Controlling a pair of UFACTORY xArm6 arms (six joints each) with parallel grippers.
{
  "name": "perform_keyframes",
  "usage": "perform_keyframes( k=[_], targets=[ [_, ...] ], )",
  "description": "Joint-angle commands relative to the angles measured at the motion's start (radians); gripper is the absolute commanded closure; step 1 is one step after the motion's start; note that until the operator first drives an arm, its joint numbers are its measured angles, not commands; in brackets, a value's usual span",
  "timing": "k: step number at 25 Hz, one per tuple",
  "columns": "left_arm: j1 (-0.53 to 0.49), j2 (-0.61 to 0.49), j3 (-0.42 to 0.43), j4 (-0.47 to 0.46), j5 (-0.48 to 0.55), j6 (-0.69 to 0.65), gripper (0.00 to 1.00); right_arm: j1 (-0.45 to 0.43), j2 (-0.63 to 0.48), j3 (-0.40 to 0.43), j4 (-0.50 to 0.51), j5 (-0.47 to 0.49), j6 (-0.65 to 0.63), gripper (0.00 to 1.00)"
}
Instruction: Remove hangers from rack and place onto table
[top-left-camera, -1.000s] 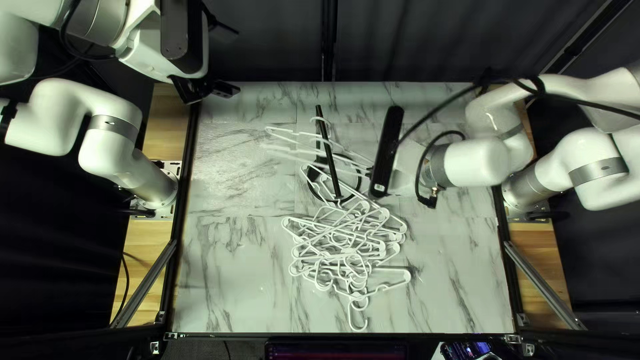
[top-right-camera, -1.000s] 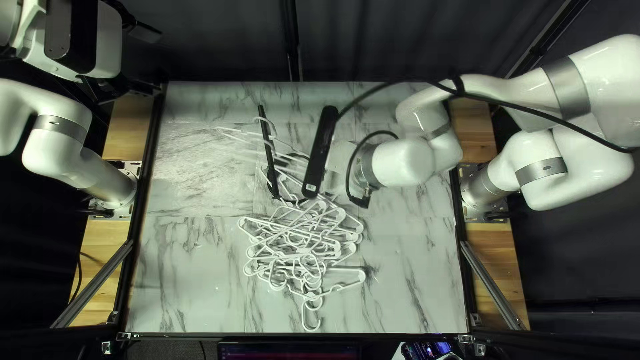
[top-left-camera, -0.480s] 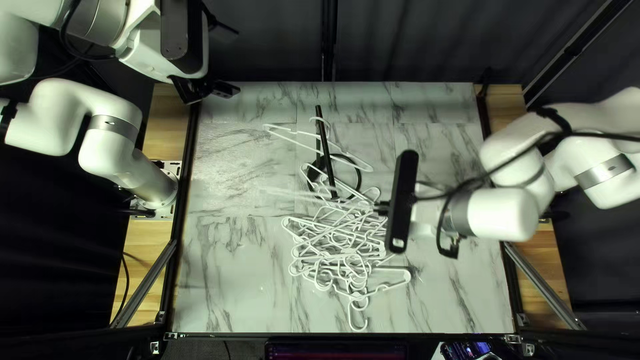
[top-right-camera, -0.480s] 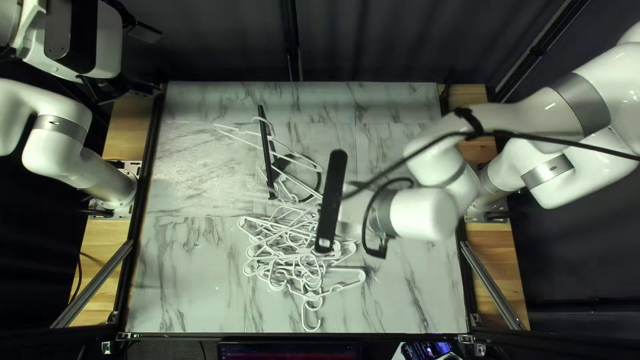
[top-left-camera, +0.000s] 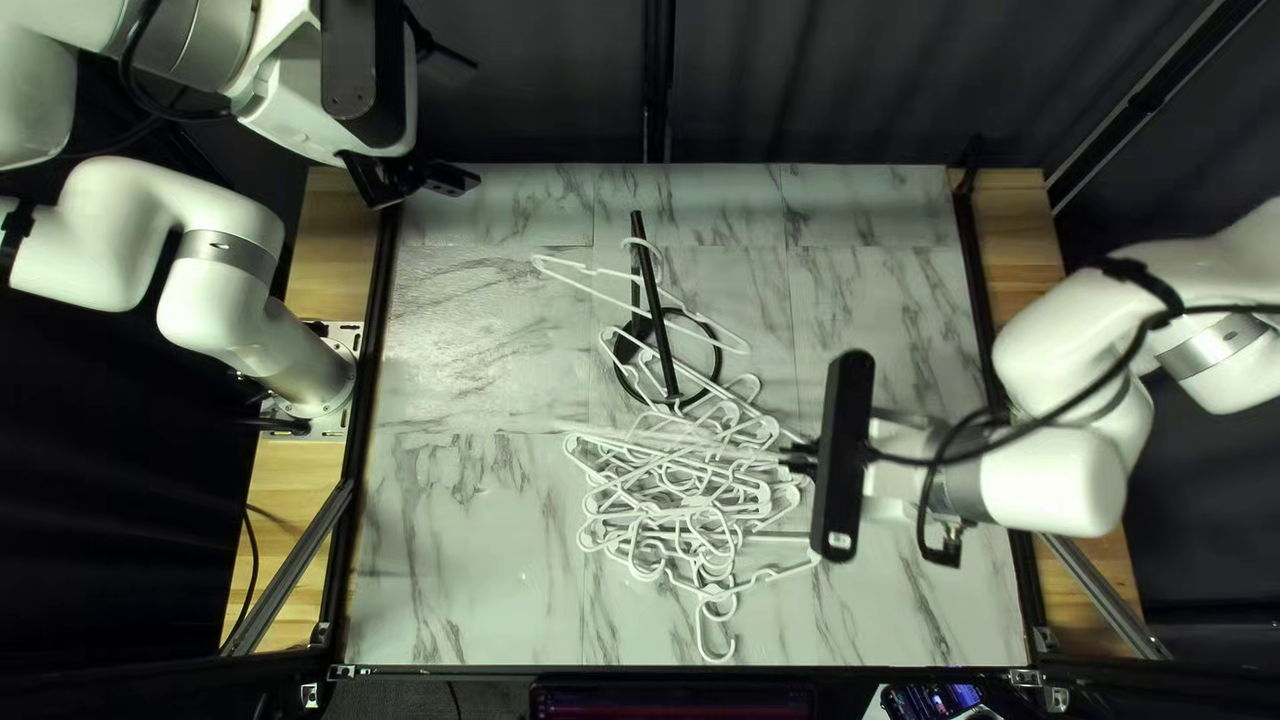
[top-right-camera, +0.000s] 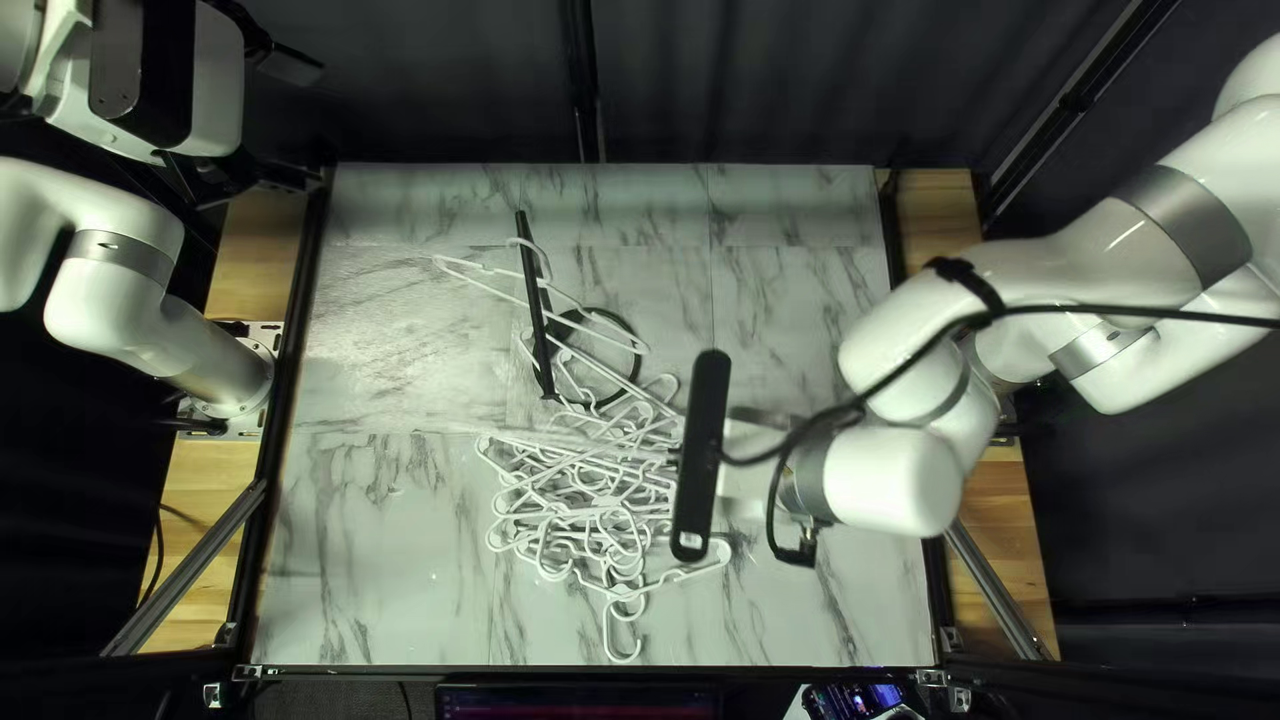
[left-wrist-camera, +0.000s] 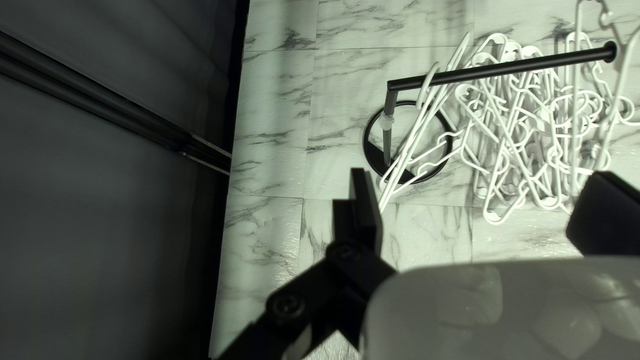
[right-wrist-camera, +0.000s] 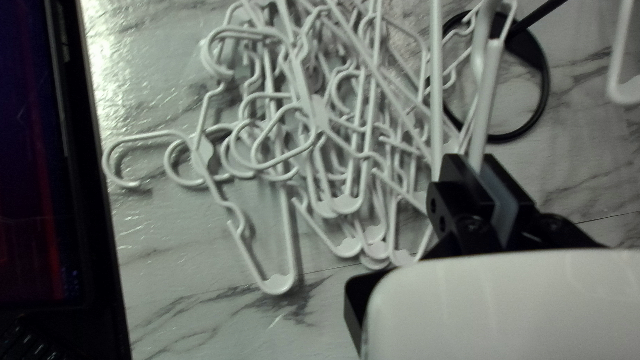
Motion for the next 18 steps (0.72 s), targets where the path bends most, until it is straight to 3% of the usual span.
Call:
perform_keyframes(
  k=[1,3,14,16,18],
  targets=[
    [0.000,0.000,0.000,0.000,0.000,0.000,0.00,0.028,0.049,0.004,-0.021,-0.071,-0.040,1.00],
    [0.000,0.000,0.000,0.000,0.000,0.000,0.00,0.016,0.047,0.019,-0.004,-0.101,-0.108,1.00],
    [0.000,0.000,0.000,0.000,0.000,0.000,0.00,0.016,0.047,0.019,-0.004,-0.101,-0.108,1.00],
    [0.000,0.000,0.000,0.000,0.000,0.000,0.00,0.036,0.073,0.011,-0.033,-0.054,-0.040,1.00],
    [0.000,0.000,0.000,0.000,0.000,0.000,0.00,0.081,0.104,0.006,-0.123,0.051,0.125,1.00]
  ],
)
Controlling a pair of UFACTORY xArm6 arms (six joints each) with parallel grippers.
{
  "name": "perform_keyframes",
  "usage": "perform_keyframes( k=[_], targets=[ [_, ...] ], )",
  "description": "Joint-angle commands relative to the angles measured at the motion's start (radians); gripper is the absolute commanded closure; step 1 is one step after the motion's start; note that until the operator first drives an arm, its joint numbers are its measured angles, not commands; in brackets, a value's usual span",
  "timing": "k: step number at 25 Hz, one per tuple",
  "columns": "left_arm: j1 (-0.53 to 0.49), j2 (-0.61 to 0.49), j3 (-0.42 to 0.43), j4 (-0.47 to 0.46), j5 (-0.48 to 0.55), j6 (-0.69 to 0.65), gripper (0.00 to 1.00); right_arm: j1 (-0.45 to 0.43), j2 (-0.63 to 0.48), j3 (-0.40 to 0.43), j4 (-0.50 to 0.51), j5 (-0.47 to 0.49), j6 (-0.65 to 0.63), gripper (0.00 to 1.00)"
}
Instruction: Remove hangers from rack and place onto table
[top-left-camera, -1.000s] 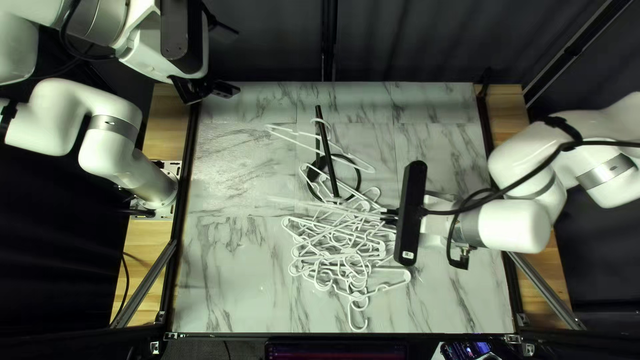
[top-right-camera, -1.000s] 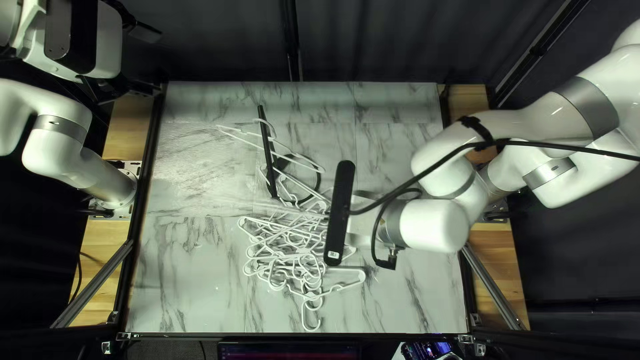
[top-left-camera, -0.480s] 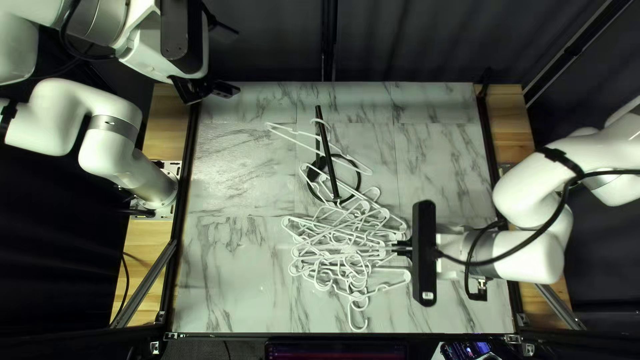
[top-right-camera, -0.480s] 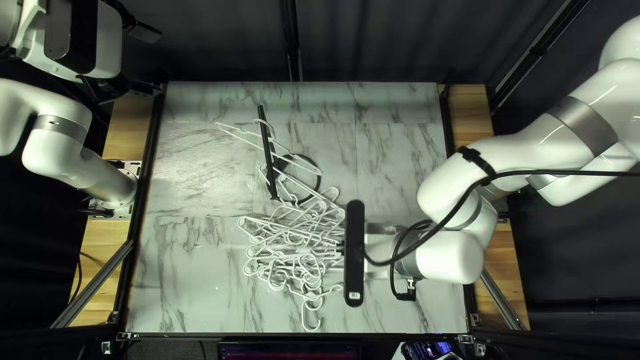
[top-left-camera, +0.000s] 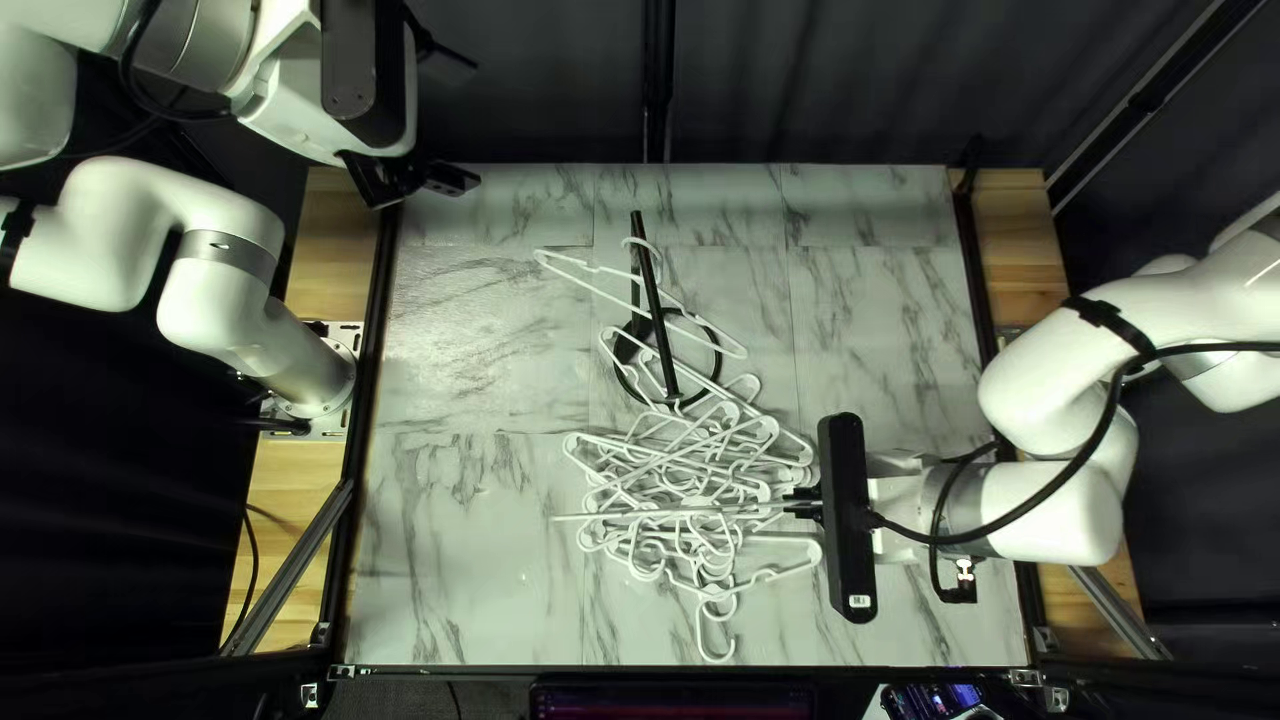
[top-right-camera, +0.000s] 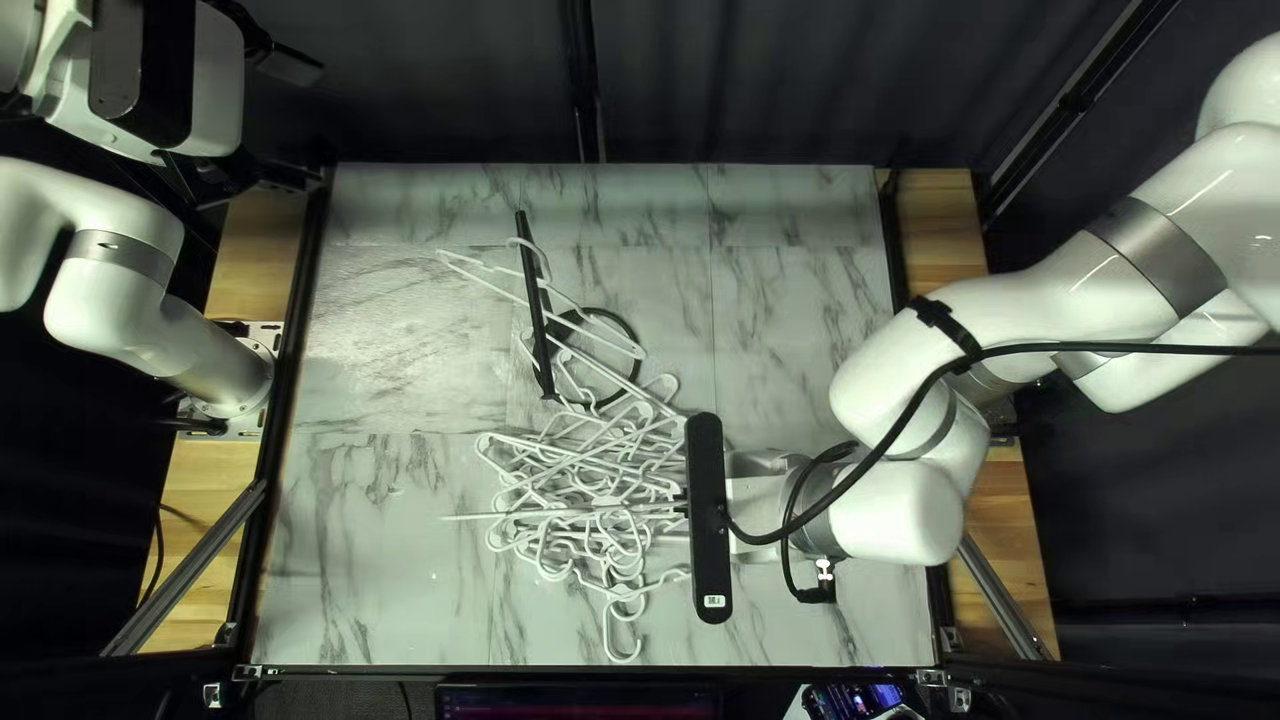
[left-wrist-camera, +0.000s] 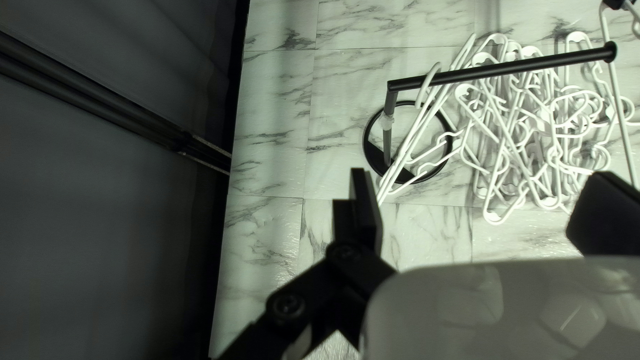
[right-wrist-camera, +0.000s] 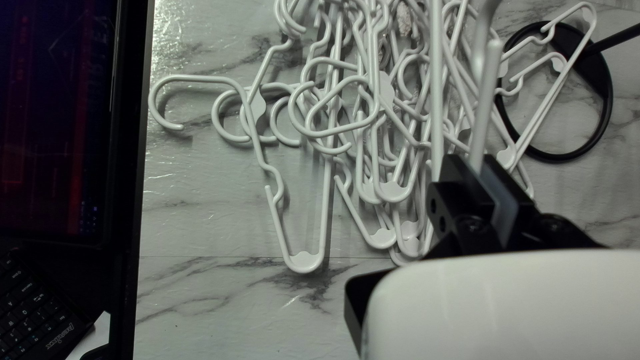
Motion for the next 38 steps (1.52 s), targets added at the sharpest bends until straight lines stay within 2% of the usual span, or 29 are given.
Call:
perform_keyframes(
  k=[1,4,8,20,22,24,30,33,38],
  targets=[
    [0.000,0.000,0.000,0.000,0.000,0.000,0.00,0.091,0.086,-0.020,-0.169,0.228,0.318,1.00],
    [0.000,0.000,0.000,0.000,0.000,0.000,0.00,0.127,0.175,-0.043,-0.233,0.363,0.434,1.00],
    [0.000,0.000,0.000,0.000,0.000,0.000,0.00,0.186,0.236,-0.069,-0.280,0.477,0.458,1.00],
    [0.000,0.000,0.000,0.000,0.000,0.000,0.00,0.200,0.229,-0.057,-0.289,0.499,0.461,1.00],
    [0.000,0.000,0.000,0.000,0.000,0.000,0.00,0.184,0.202,-0.032,-0.291,0.467,0.428,1.00],
    [0.000,0.000,0.000,0.000,0.000,0.000,0.00,0.151,0.197,-0.032,-0.280,0.431,0.316,1.00],
    [0.000,0.000,0.000,0.000,0.000,0.000,0.00,0.138,0.225,-0.024,-0.317,0.416,0.100,1.00],
    [0.000,0.000,0.000,0.000,0.000,0.000,0.00,0.098,0.237,-0.017,-0.283,0.357,-0.025,1.00],
    [0.000,0.000,0.000,0.000,0.000,0.000,0.00,0.095,0.244,-0.023,-0.275,0.360,-0.036,1.00]
  ],
)
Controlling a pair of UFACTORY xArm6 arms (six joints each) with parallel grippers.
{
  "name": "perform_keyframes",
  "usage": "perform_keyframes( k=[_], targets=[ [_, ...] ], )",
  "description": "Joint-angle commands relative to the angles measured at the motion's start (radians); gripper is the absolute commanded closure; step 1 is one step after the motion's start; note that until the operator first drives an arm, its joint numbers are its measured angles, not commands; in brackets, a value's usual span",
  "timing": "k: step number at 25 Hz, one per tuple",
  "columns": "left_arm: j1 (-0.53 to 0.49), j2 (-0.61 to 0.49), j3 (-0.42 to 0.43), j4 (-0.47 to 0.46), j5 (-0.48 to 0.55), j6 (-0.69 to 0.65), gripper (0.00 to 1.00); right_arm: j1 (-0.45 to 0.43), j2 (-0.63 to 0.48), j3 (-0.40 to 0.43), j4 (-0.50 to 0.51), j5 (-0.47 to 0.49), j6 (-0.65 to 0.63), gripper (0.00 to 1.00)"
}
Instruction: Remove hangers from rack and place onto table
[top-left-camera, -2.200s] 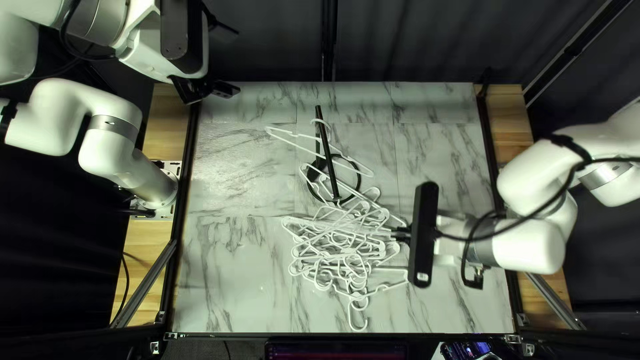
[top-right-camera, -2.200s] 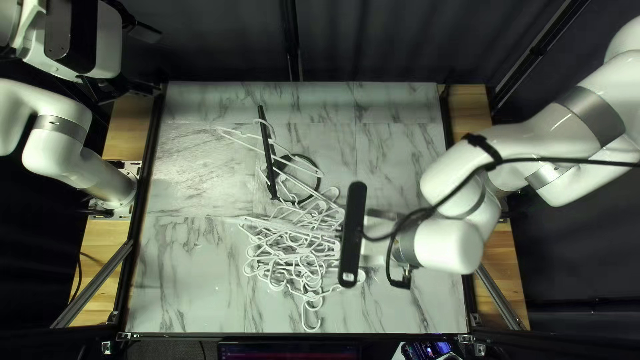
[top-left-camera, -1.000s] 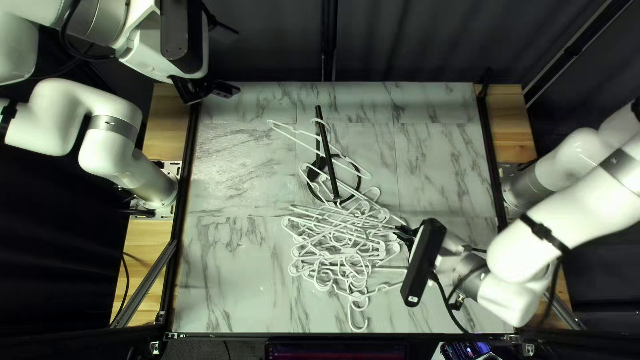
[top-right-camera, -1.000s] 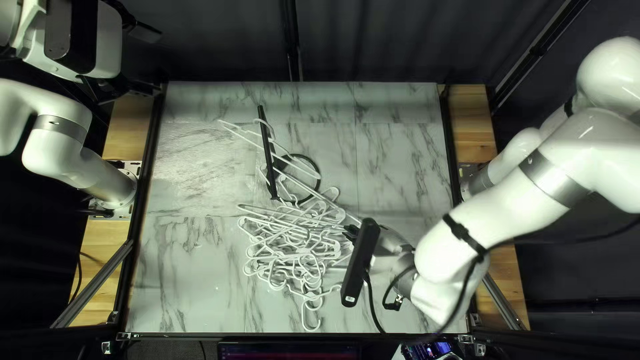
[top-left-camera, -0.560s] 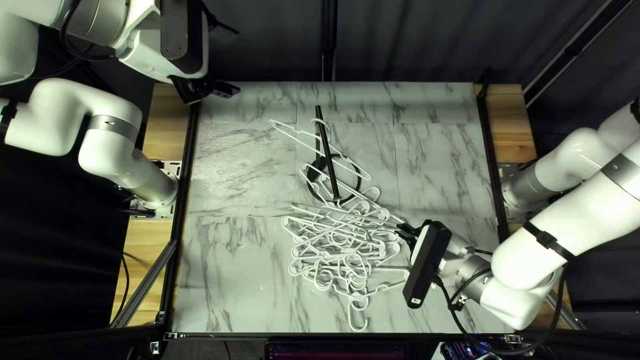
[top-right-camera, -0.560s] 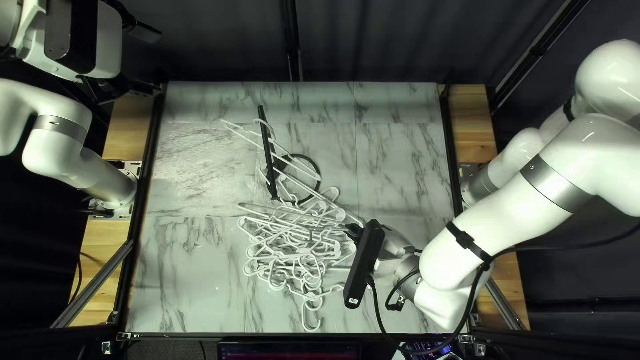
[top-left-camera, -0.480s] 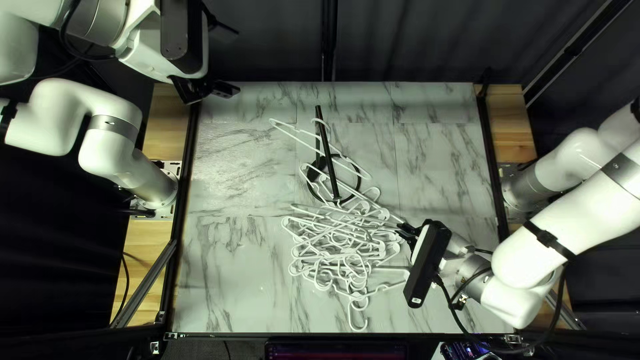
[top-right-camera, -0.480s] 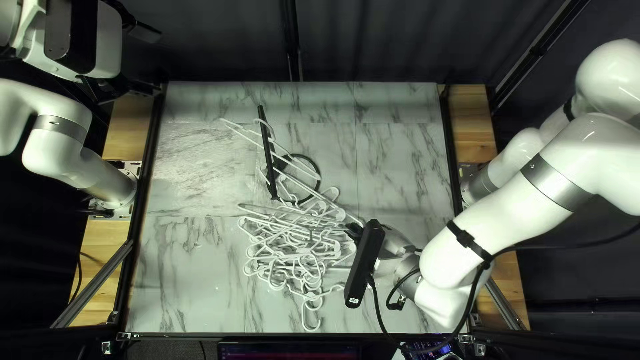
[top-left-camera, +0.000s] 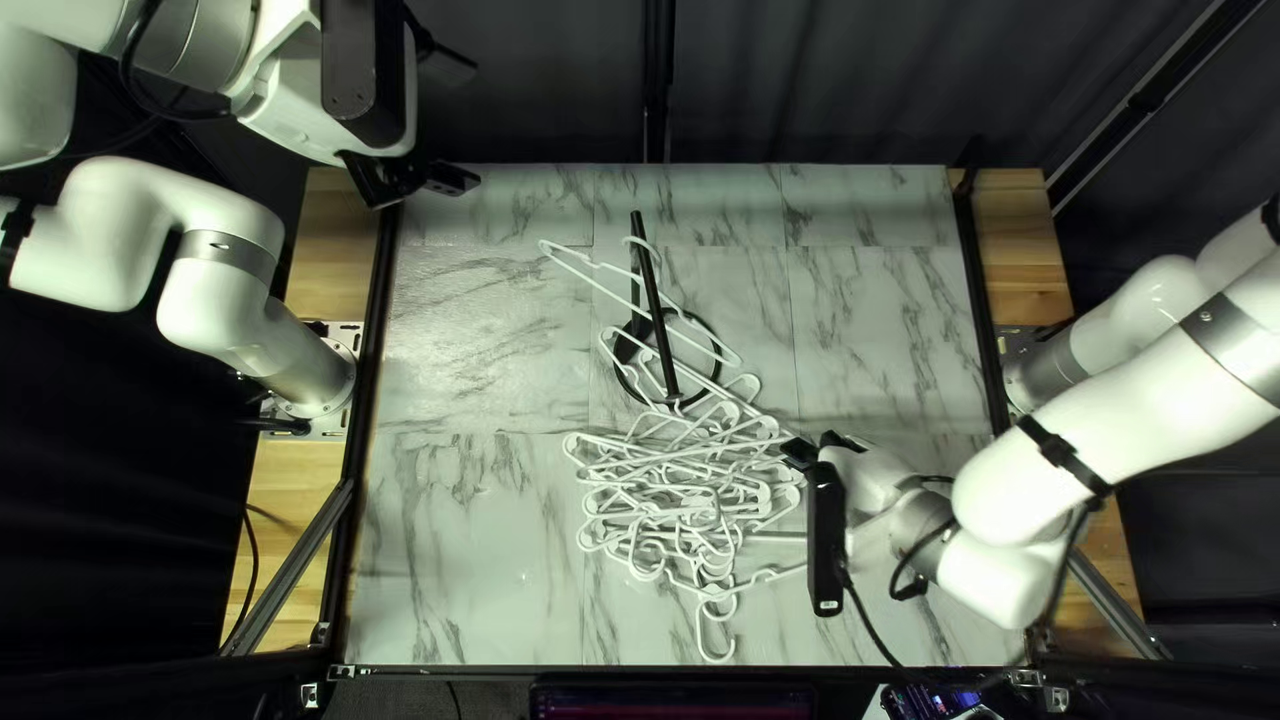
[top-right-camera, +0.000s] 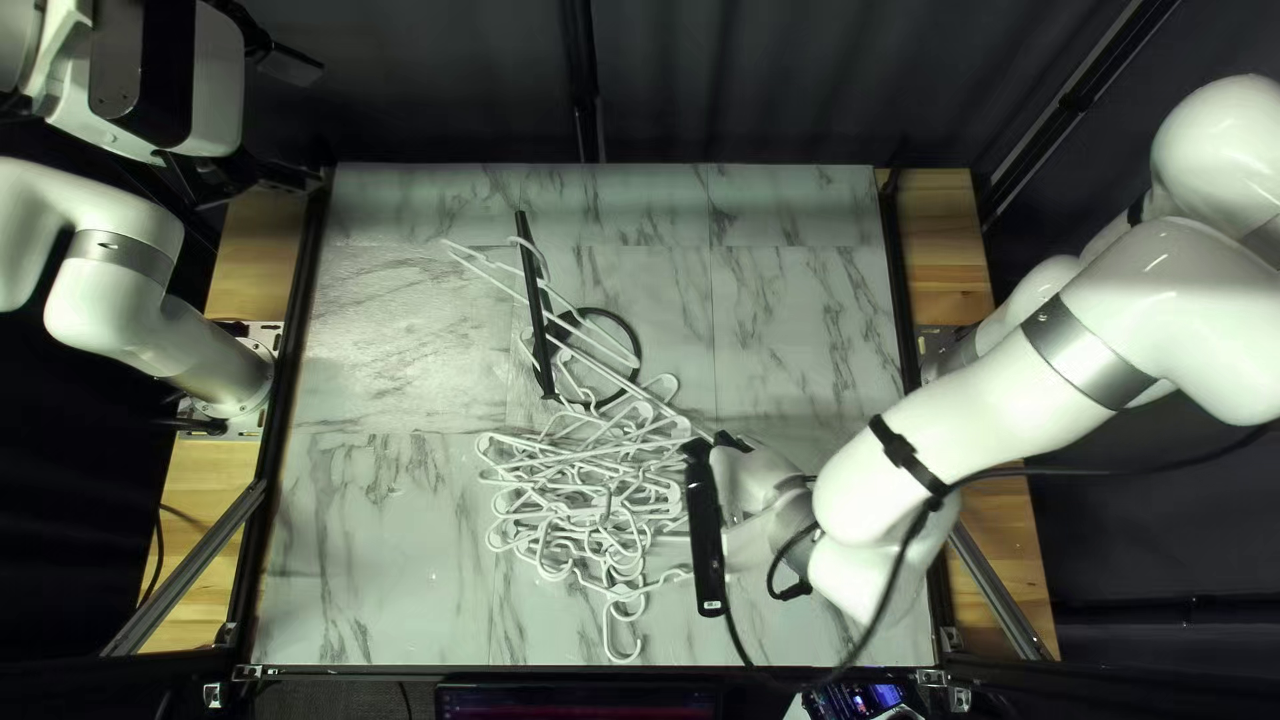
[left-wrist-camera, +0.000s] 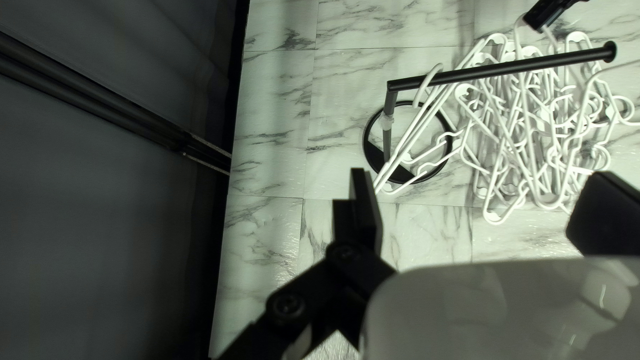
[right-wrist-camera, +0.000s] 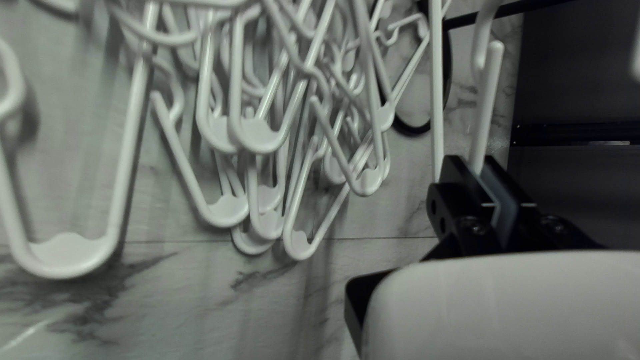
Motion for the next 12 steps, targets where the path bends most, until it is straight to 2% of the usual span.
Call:
perform_keyframes(
  k=[1,5,8,12],
  targets=[
    [0.000,0.000,0.000,0.000,0.000,0.000,0.00,-0.002,0.001,-0.001,0.004,-0.003,-0.009,1.00],
    [0.000,0.000,0.000,0.000,0.000,0.000,0.00,-0.002,0.001,-0.001,0.004,-0.003,-0.009,1.00],
    [0.000,0.000,0.000,0.000,0.000,0.000,0.00,-0.018,-0.006,0.018,-0.048,-0.027,-0.026,1.00],
    [0.000,0.000,0.000,0.000,0.000,0.000,0.00,0.002,0.025,0.016,-0.123,0.020,-0.034,1.00]
  ],
)
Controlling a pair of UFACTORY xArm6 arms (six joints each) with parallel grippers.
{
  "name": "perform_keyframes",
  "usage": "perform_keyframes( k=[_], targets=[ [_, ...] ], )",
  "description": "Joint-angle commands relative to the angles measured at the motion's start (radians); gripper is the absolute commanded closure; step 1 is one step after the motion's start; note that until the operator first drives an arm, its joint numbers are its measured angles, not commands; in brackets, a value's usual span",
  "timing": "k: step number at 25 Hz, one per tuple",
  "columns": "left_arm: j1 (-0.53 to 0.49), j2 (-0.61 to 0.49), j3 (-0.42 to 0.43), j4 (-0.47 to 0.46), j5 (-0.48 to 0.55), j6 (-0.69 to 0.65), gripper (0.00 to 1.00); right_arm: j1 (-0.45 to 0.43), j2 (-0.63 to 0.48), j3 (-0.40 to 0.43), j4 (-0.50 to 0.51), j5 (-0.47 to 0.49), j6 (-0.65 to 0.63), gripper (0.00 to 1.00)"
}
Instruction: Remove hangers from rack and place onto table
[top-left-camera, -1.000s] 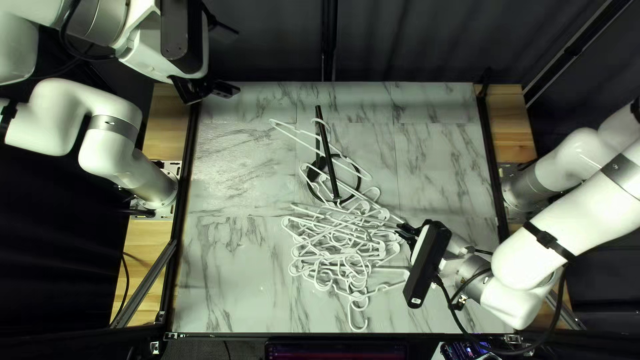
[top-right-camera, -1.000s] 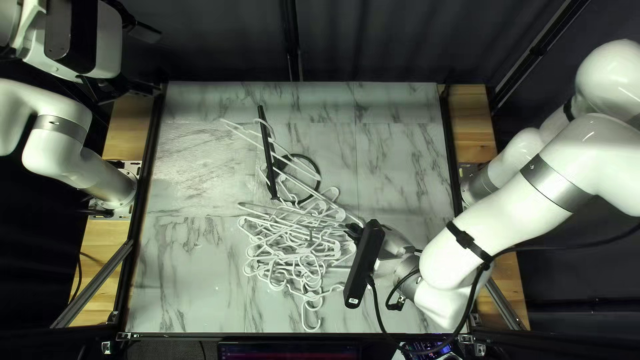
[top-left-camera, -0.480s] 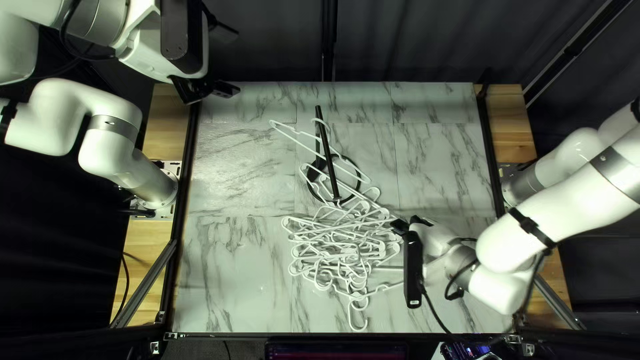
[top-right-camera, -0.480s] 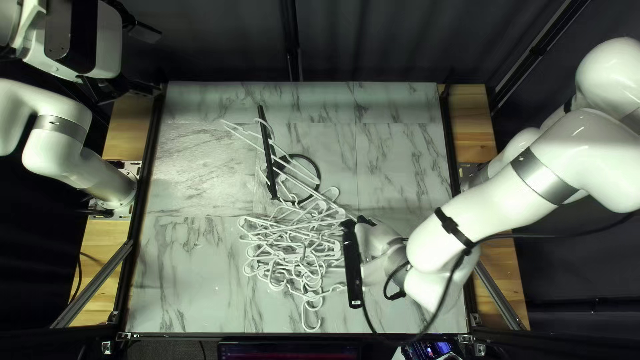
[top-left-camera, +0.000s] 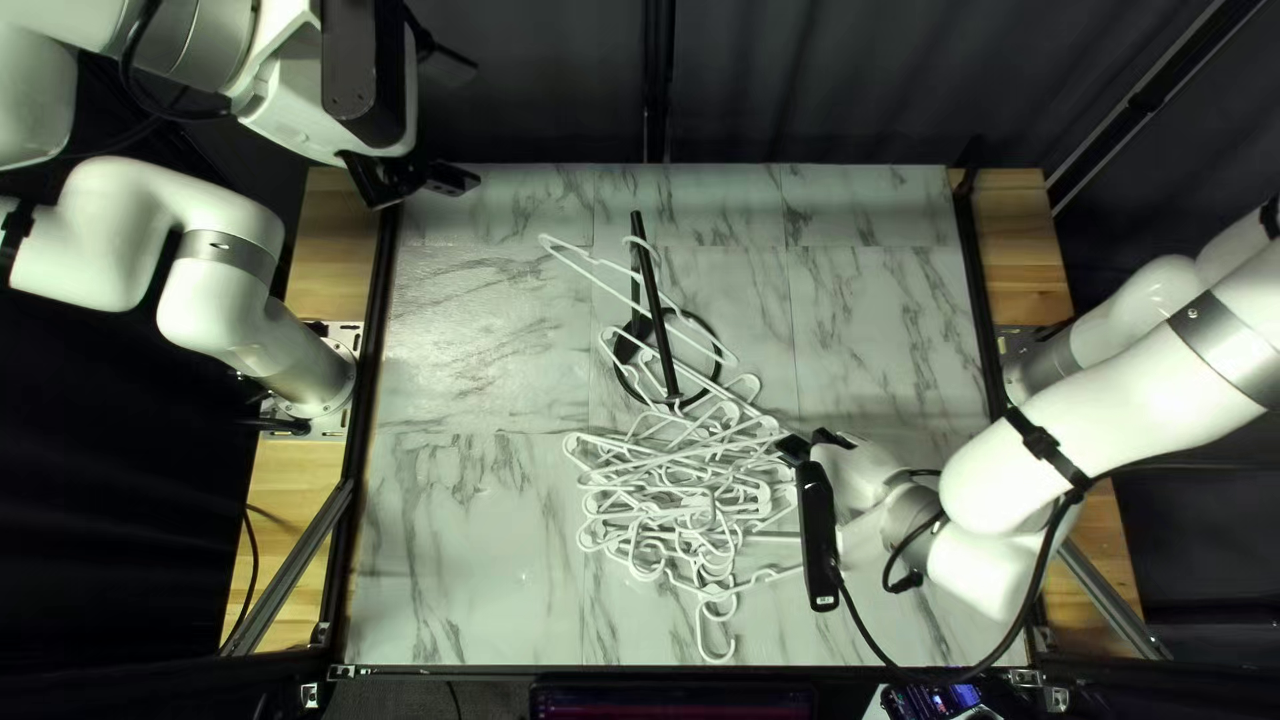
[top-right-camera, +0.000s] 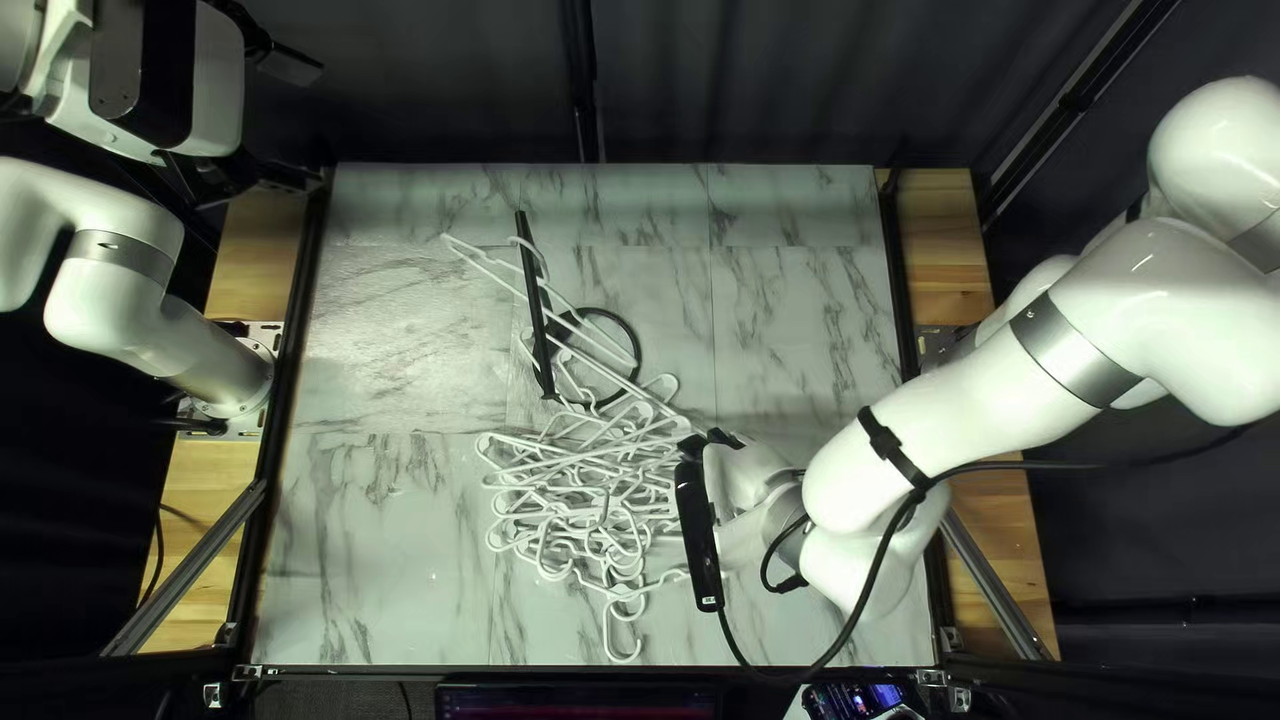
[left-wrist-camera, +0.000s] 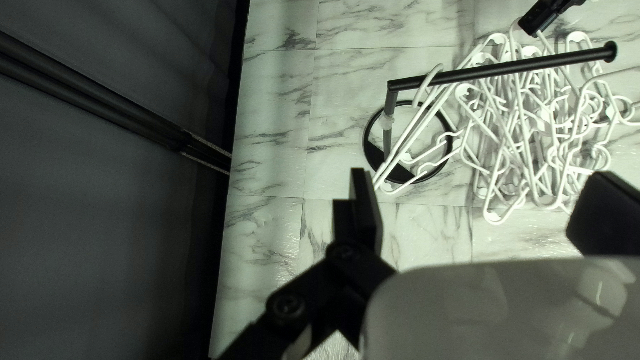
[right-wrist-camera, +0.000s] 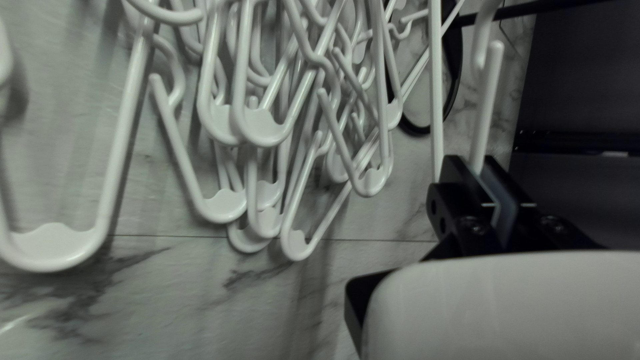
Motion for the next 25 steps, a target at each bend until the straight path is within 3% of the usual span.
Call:
perform_keyframes(
  k=[1,8,11,20,25],
  targets=[
    [0.000,0.000,0.000,0.000,0.000,0.000,0.00,0.024,0.027,0.004,-0.081,0.043,-0.014,1.00],
    [0.000,0.000,0.000,0.000,0.000,0.000,0.00,0.053,0.059,0.020,-0.131,0.071,-0.037,1.00],
    [0.000,0.000,0.000,0.000,0.000,0.000,0.00,0.059,0.091,0.004,-0.107,0.112,-0.030,1.00],
    [0.000,0.000,0.000,0.000,0.000,0.000,0.00,0.059,0.091,0.004,-0.107,0.112,-0.030,1.00],
    [0.000,0.000,0.000,0.000,0.000,0.000,0.00,0.092,0.174,-0.088,-0.078,0.218,0.019,1.00]
  ],
)
